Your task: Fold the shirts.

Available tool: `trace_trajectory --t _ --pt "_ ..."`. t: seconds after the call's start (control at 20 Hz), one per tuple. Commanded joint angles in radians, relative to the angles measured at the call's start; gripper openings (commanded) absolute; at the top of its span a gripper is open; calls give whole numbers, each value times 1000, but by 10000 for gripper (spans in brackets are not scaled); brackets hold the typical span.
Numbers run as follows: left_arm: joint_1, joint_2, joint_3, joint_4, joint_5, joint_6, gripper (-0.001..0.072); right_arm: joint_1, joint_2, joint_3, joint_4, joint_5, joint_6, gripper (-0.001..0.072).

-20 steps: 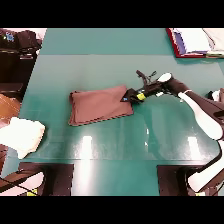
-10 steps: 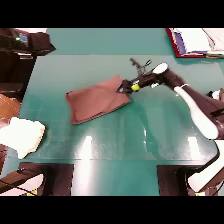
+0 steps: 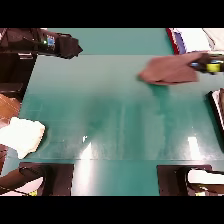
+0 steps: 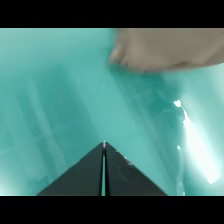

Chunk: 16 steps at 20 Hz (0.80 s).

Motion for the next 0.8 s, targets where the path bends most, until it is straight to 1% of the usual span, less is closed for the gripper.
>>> trace_trajectory --t 0.0,0.1,0.25,0.4,0.55,0.75 --pt "-23 -1 0 -15 72 -1 26 -274 68 -12 -80 2 11 16" --pt "-23 -1 0 -17 73 -1 26 -377 62 -12 -80 -6 11 16" --pt "-23 -1 0 -17 73 -1 26 -456 58 -12 -80 -32 11 15" --pt "-23 -1 0 -16 73 0 26 -464 57 37 -80 -53 18 15" --pt "-23 -1 0 -16 73 0 26 -451 57 162 -82 -53 32 15" --pt "-23 -1 0 -16 72 0 26 -451 57 315 -91 6 59 15"
